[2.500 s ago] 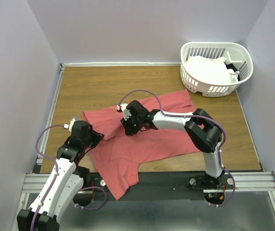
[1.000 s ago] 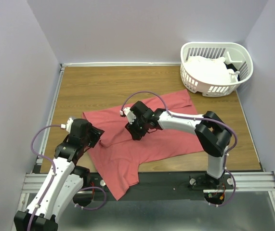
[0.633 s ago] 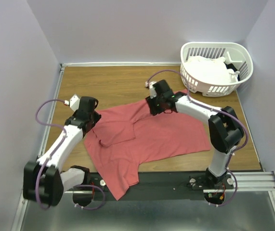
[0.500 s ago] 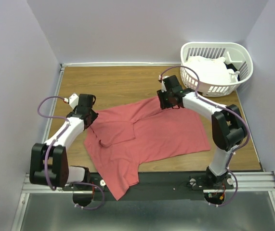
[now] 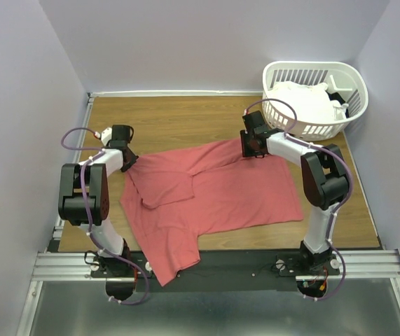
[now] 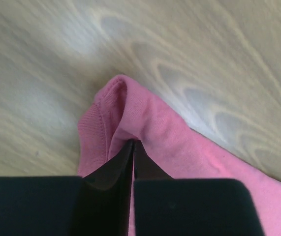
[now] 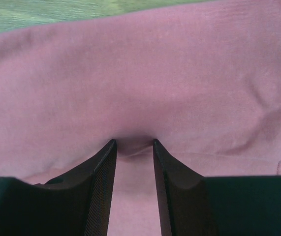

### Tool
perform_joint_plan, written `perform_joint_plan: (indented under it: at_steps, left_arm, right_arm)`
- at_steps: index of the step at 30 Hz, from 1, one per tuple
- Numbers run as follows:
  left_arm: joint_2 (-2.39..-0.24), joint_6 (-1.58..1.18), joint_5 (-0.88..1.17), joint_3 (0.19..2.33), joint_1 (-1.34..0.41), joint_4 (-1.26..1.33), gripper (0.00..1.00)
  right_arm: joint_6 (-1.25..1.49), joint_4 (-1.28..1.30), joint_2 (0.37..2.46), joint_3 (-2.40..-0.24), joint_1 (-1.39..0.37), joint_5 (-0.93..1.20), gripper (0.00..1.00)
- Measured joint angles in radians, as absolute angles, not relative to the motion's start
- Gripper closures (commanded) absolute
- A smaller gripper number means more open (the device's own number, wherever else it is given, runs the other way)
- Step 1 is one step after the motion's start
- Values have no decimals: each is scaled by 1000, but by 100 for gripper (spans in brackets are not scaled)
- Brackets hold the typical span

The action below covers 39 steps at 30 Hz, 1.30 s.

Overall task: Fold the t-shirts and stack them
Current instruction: Fold the tshirt

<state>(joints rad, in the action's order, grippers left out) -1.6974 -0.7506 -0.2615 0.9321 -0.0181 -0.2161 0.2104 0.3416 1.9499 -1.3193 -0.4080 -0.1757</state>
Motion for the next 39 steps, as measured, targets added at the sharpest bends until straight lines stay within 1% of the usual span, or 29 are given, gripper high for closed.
perform_joint_plan:
  at_steps: [1, 6, 13, 16, 21, 23, 24, 27, 28, 29, 34, 35, 39]
  left_arm:
    - [-1711, -746, -260, 949, -7, -215, 93]
    - [-1784, -720, -275, 1039, 69, -232, 93]
    - [-1913, -635, -373, 1209, 133, -278, 93]
    - [-1950, -575, -417, 1255, 146, -283, 93]
    - [-1954, -514, -470, 1260, 168, -290, 92]
    - [-1954, -498, -496, 1260, 187, -294, 87]
    - [-1954, -496, -503, 1260, 192, -294, 81]
    - [-1954, -482, -528, 1259, 204, -294, 71]
    - [-1951, -479, -530, 1254, 205, -292, 66]
    - [-1942, -477, -531, 1244, 205, -294, 63]
    - [-1841, -476, -526, 1203, 200, -293, 55]
    - [-1810, -476, -524, 1196, 196, -294, 55]
    - [-1674, -479, -520, 1167, 168, -289, 53]
  right_arm:
    - [213, 341, 1951, -1319, -408, -175, 55]
    - [237, 332, 1953, -1319, -406, -122, 55]
    - [297, 310, 1956, -1319, -414, -73, 55]
    - [307, 305, 1947, -1319, -418, -96, 55]
    - [314, 276, 1927, -1319, -414, -194, 55]
    - [325, 256, 1926, -1319, -410, -214, 55]
    - [335, 244, 1926, -1319, -410, -221, 55]
    - [353, 213, 1926, -1322, -405, -229, 55]
    - [360, 204, 1926, -1325, -405, -236, 55]
    - [366, 197, 1926, -1330, -405, -241, 55]
    - [384, 154, 1946, -1379, -405, -286, 60]
    - [388, 145, 1954, -1388, -405, -298, 62]
    - [403, 115, 1989, -1403, -403, -327, 63]
